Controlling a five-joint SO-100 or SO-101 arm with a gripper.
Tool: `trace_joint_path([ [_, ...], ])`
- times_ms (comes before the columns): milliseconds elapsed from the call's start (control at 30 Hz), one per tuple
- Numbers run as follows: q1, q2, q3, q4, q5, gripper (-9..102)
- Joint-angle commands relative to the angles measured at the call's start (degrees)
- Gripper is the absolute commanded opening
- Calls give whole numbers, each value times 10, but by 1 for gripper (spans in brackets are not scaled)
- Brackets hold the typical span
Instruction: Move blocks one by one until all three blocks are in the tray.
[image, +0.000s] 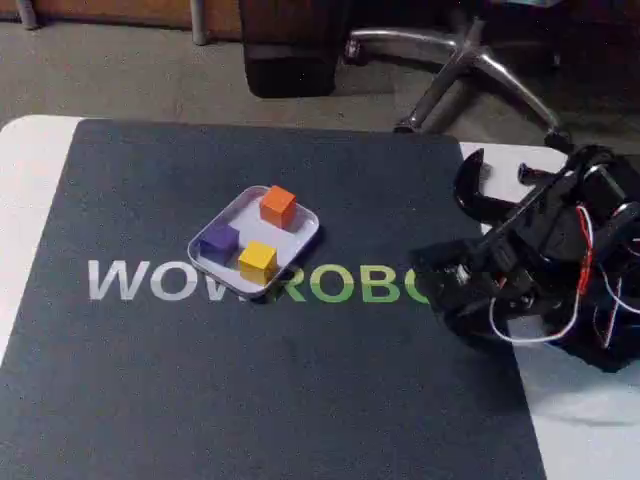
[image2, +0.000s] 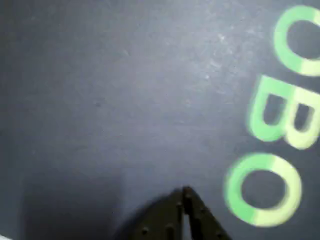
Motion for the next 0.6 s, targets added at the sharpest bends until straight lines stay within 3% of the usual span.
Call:
trace_joint_path([
  [0,25,1,-2,3,0,-8],
  [167,82,0,-2,3,-2,-5],
  [567,96,0,-2,5,2,-5],
])
